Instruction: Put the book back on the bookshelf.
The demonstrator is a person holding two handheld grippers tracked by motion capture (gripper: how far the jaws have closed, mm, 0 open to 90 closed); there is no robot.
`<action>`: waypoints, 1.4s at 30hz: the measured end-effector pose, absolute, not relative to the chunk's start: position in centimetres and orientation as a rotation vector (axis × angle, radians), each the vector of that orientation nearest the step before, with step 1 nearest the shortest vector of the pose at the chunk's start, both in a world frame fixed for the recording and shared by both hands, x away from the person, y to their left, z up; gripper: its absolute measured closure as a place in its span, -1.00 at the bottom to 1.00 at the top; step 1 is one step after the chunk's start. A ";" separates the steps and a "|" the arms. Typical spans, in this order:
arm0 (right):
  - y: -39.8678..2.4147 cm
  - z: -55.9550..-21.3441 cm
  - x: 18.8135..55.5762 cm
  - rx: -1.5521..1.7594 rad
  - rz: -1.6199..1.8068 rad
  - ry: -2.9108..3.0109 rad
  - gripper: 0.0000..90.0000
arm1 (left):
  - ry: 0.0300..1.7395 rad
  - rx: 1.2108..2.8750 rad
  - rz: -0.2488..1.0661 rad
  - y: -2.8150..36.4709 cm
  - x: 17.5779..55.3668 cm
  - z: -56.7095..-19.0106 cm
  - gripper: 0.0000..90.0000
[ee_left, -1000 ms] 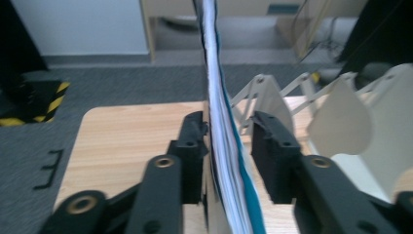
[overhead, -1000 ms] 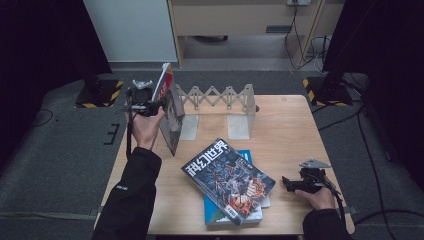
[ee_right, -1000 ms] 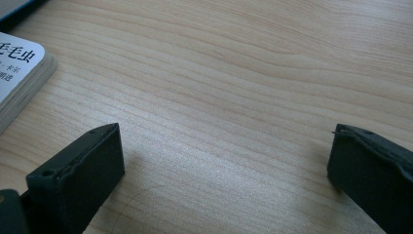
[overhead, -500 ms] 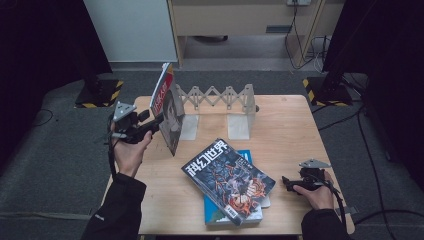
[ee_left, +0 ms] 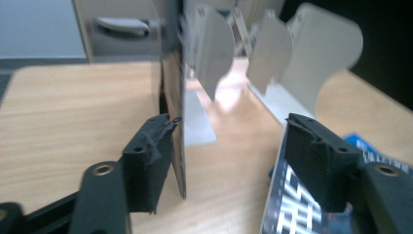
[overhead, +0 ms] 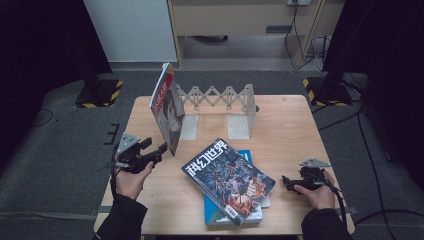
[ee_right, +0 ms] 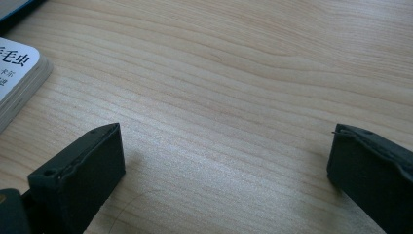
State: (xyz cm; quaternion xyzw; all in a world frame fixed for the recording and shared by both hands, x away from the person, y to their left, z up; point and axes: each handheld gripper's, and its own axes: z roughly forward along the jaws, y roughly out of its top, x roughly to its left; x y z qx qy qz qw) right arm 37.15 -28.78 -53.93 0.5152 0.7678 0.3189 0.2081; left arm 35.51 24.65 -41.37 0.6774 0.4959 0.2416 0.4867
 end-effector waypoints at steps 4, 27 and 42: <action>-28.8 -53.9 37.0 1.434 0.898 2.132 -0.91 | 1.197 1.676 0.544 24.3 35.5 -42.4 -0.32; -27.1 -49.2 34.8 1.381 1.077 2.055 -0.32 | 1.188 1.759 0.313 21.6 34.9 -48.5 -0.37; -24.1 -47.7 33.9 1.323 1.208 2.096 -0.33 | 1.197 1.779 0.212 20.4 36.4 -50.1 -0.42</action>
